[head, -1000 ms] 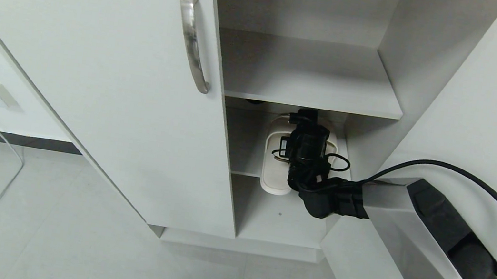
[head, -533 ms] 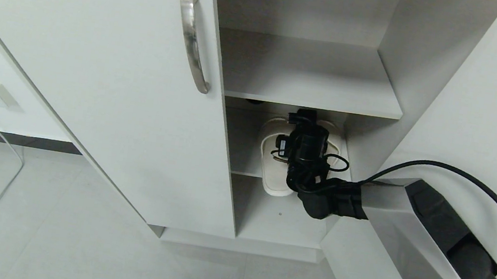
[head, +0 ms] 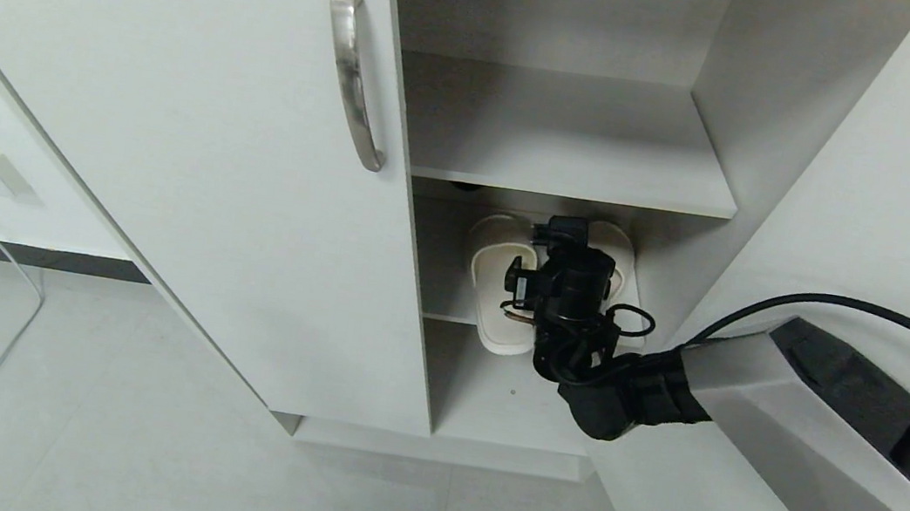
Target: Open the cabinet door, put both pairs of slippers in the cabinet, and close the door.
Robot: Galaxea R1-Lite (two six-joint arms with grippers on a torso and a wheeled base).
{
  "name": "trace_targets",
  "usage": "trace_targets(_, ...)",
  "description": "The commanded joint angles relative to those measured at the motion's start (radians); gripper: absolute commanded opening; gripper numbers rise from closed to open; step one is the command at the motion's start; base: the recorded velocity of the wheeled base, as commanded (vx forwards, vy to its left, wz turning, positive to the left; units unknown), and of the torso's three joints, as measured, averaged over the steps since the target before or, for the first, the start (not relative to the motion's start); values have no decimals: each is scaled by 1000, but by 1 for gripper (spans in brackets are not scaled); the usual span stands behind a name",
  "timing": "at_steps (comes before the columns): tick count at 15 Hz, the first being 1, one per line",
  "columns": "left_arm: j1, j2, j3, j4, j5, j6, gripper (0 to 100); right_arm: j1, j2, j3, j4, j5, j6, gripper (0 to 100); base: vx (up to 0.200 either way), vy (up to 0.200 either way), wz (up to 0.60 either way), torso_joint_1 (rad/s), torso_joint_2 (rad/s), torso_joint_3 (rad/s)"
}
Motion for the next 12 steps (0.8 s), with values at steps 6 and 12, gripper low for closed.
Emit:
trace_targets(6,1,1,0,0,0,2,0,117,-206,437,-244,-3,6,100,0,0,0,0,0,0)
trace_targets(12,1,1,0,0,-1,3,0,177,-242,479,-254,-51,6,100,-200,0,0,6,2,3)
